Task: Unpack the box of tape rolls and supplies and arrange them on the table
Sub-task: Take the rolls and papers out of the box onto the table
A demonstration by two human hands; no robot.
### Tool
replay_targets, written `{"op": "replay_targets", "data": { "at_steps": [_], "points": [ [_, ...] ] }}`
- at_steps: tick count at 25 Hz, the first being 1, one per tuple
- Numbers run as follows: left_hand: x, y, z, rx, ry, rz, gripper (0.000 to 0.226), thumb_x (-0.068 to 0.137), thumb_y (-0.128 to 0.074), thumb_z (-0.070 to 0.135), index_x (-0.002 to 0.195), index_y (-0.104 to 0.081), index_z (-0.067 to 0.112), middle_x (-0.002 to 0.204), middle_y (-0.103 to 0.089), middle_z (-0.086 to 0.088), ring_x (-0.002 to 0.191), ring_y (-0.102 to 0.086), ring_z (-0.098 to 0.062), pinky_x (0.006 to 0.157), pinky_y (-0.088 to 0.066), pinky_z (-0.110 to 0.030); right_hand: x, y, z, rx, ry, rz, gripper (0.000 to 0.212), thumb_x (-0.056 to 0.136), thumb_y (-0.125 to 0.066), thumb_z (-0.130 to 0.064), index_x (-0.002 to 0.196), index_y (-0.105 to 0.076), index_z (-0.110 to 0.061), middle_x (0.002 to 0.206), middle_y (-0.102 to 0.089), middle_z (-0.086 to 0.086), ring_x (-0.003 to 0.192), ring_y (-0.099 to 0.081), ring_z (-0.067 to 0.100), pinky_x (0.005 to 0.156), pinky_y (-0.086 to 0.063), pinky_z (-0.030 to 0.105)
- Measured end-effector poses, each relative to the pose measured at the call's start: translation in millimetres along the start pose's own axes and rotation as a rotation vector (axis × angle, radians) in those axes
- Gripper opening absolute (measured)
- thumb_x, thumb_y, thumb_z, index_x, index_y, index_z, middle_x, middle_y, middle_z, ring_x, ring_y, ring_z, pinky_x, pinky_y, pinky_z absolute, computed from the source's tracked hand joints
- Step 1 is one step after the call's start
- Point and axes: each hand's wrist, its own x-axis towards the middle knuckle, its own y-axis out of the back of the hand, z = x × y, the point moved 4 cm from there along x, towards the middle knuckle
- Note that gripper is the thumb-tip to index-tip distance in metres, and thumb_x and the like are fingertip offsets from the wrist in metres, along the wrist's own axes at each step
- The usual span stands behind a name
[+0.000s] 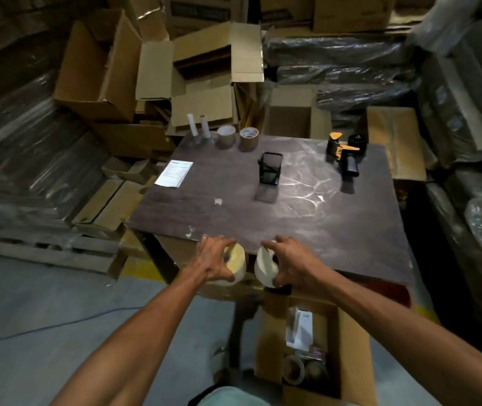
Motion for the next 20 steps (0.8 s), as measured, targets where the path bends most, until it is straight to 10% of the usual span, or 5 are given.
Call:
{"op": "replay_targets", "data": {
  "at_steps": [20],
  "points": [
    [132.8, 78.4, -243.8, -0.156, 0.123, 0.034, 0.098, 0.045, -0.076, 0.046, 0.138, -0.048, 0.03, 0.124, -0.056, -0.001, 0.122, -0.049, -0.033, 0.105, -0.04, -0.053, 276.2, 16.1, -121.6, -0.002, -0.045, 0.001, 0.103, 0.055, -0.083, -0.048, 0.144, -0.036, -0.029, 0.128, -0.05, 0.007, 0.111, -0.051, 0.032, 0.085, -0.046, 0.038]
  ]
}}
